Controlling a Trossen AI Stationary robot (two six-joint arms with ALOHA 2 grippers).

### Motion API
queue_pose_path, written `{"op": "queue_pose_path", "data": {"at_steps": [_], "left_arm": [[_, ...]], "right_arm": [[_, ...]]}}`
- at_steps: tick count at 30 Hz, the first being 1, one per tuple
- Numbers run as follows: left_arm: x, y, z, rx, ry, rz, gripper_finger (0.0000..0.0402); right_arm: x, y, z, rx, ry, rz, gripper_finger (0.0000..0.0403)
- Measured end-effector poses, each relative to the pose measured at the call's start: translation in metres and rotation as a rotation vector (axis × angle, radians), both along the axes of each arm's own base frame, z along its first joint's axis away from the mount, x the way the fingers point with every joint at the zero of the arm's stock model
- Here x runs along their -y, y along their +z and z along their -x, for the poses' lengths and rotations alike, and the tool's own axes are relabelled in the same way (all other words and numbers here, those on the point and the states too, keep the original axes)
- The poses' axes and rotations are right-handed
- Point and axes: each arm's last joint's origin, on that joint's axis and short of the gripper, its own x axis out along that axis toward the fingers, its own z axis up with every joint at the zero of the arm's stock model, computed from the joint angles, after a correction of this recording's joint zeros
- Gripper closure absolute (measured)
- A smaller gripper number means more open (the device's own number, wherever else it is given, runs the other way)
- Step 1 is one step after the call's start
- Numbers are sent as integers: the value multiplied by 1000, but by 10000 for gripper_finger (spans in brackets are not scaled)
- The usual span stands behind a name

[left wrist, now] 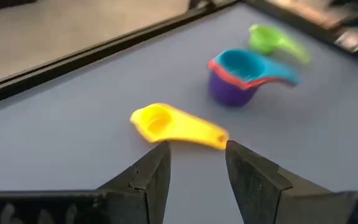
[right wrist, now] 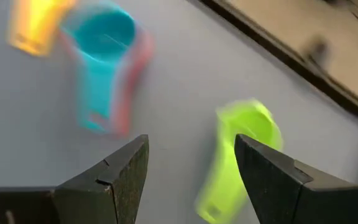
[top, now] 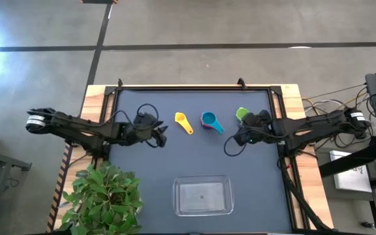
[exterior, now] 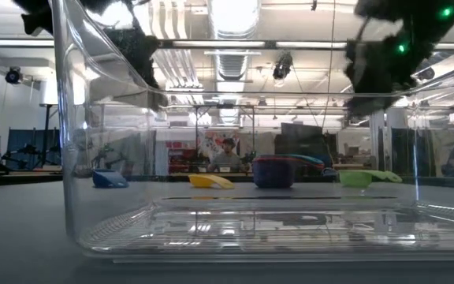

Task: Nest measuring cups in basket
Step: Stack the green measuring cup on top of the light blue measuring cup

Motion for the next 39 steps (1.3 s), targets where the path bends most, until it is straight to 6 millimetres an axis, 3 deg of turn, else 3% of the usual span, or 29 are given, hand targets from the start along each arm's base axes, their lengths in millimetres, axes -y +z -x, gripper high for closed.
{"op": "queue_pose_path", "data": {"at_steps": [12,24,39], "left_arm": [[14,-4,-2,394,-248,-28,265],[16,-7,0,377,-291,-83,265],[17,-1,-3,384,-351,-90,265]], "right_arm": [[28,-36,8,-174,-233,-32,177],[50,-57,-7,-194,-256,-143,131],[72,-78,-16,-217,-265,-243,138]]}}
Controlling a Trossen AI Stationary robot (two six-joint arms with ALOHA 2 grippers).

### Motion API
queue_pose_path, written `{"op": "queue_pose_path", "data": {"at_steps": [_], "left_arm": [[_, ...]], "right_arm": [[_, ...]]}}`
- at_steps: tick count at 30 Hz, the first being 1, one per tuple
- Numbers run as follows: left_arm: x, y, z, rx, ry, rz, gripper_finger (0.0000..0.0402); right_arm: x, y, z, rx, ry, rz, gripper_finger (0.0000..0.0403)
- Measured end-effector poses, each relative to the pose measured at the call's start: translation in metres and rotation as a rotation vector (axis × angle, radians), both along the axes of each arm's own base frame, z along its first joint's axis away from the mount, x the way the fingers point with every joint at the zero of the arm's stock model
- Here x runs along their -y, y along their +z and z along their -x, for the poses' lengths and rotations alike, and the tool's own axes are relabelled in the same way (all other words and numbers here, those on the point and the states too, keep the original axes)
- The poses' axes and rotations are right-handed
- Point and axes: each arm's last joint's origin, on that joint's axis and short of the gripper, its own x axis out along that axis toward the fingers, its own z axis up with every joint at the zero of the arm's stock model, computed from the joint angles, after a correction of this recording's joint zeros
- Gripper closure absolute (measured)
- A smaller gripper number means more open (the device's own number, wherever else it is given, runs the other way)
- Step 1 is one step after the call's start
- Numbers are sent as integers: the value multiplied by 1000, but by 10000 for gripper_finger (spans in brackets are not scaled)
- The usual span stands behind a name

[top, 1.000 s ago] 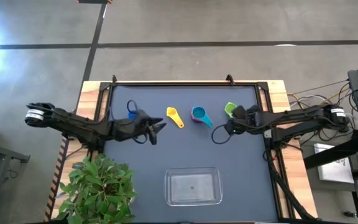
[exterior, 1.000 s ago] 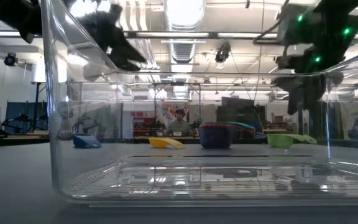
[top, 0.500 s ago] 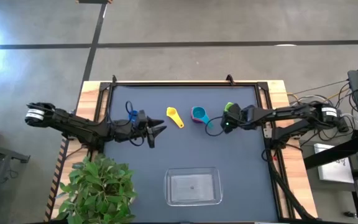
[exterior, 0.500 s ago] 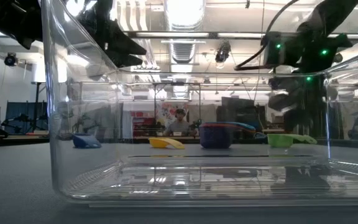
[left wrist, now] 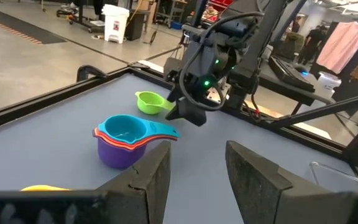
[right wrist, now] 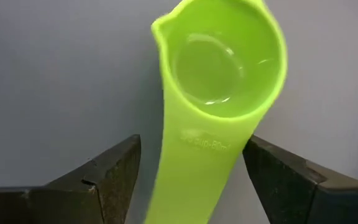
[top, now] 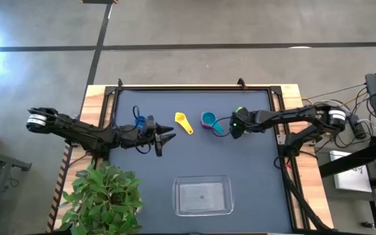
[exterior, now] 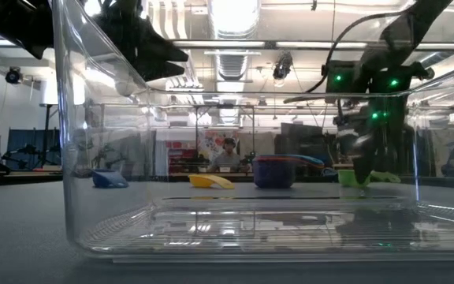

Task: Nest measuring cups in basket
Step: Stack the green measuring cup on top of the light blue measuring cup

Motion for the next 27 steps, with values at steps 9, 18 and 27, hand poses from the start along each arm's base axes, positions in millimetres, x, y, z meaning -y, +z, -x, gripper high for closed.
{"op": "queue_pose_path", "data": {"at_steps": [9,18,27], "left_arm": [[0,1,0,-3,0,0,265],[0,1,0,-3,1,0,265],[0,0,0,-7,2,-2,265]], "right_arm": [[1,-5,-1,-16,22,-23,251],[-1,18,2,101,33,30,276],[-17,67,-13,407,181,122,276]]}}
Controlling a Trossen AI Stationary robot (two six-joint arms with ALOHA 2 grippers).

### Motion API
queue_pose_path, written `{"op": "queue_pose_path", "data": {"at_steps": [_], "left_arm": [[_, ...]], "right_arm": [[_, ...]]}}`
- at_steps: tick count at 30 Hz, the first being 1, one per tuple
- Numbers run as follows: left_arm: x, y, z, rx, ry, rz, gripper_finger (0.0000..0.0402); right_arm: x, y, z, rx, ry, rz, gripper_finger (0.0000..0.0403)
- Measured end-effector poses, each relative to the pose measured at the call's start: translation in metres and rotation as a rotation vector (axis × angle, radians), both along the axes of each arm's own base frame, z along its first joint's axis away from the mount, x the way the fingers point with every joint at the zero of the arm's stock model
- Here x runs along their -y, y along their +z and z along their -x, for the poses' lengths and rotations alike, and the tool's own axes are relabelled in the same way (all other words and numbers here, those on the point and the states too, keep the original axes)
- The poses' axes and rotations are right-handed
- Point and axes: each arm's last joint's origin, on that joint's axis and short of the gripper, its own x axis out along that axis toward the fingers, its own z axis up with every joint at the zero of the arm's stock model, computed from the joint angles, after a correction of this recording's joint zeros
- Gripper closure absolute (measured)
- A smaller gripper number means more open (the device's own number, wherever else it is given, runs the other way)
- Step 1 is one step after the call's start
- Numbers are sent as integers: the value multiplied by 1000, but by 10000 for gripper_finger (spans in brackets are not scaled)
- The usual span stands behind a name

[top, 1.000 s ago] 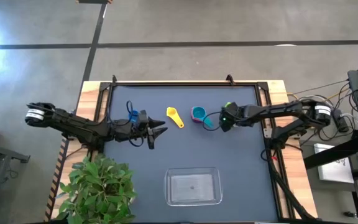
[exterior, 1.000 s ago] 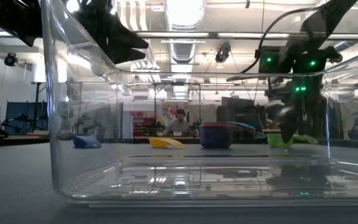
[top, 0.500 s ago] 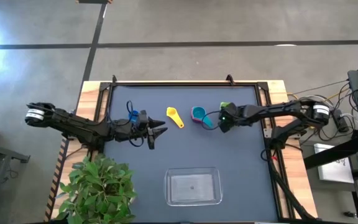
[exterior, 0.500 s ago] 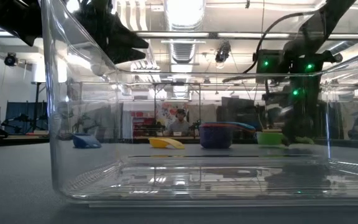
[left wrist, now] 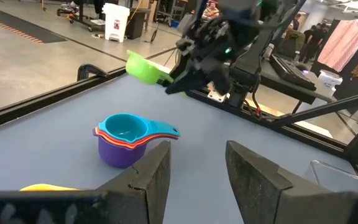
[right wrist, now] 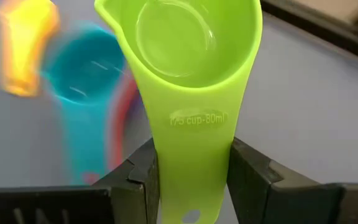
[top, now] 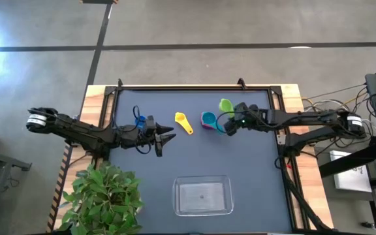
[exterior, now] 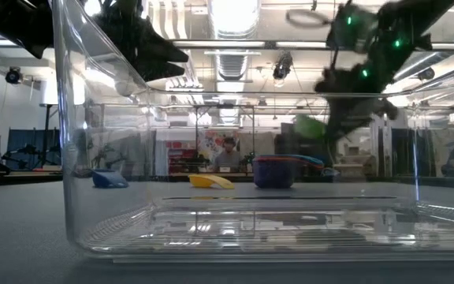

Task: Nest measuring cups in basket
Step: Stack the green measuring cup on top of the light blue measuring cup

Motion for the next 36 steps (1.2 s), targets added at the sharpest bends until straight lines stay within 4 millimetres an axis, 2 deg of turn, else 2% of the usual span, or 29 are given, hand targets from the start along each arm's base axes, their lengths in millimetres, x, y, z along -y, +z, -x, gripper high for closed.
{"op": "queue_pose_path", "data": {"at_steps": [5,10,23,30,36], "left_arm": [[0,0,0,-7,-1,-9,265],[0,0,0,-8,-2,-14,265],[0,0,0,-10,-3,-21,265],[0,0,0,-10,-3,-21,265],[0,0,0,-11,-3,-21,265]], "right_arm": [[-10,19,-18,51,60,39,276],[-16,23,-37,38,121,62,276],[-13,-6,-66,-84,157,-5,265],[-11,-14,-81,-172,164,-13,264],[-9,-16,-88,-220,153,-4,229]]}}
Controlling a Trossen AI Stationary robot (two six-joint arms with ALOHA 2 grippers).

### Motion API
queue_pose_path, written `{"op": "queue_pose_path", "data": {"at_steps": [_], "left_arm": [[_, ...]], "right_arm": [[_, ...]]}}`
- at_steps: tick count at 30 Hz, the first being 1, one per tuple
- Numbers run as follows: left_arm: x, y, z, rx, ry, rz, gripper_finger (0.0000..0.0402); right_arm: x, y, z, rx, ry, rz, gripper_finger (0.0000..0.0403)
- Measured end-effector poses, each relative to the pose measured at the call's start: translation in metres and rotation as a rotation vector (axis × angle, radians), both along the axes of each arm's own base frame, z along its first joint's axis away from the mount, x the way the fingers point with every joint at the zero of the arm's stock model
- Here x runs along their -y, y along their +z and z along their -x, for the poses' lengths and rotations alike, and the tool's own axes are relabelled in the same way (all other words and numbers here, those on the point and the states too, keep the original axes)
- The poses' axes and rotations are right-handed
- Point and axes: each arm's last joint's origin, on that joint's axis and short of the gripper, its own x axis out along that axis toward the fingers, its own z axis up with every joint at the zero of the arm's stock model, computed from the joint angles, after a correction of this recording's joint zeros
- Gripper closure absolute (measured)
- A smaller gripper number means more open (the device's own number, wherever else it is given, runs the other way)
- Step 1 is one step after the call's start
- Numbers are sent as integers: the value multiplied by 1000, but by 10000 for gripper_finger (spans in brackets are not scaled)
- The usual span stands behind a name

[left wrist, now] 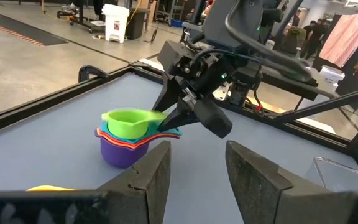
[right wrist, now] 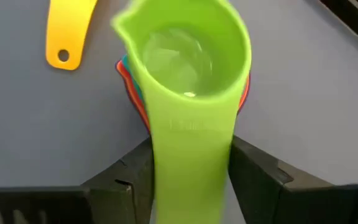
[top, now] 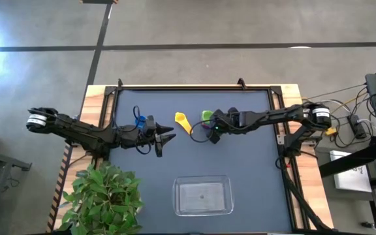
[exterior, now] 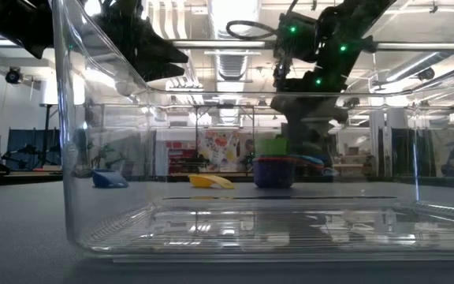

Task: Nest measuring cups in basket
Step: Stack the green measuring cup on top of the light blue measuring cup, then stack the blue measuring cup on top of the green measuring cup

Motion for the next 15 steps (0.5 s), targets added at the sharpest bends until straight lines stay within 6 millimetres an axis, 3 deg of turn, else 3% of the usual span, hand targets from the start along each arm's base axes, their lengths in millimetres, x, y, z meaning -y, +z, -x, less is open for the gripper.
{"op": "queue_pose_path", "data": {"at_steps": [8,15], "left_arm": [[0,0,0,-3,0,0,265],[0,-14,3,-118,17,98,265]], "right_arm": [[0,3,0,-8,13,13,182],[-13,31,20,46,53,68,168]]}}
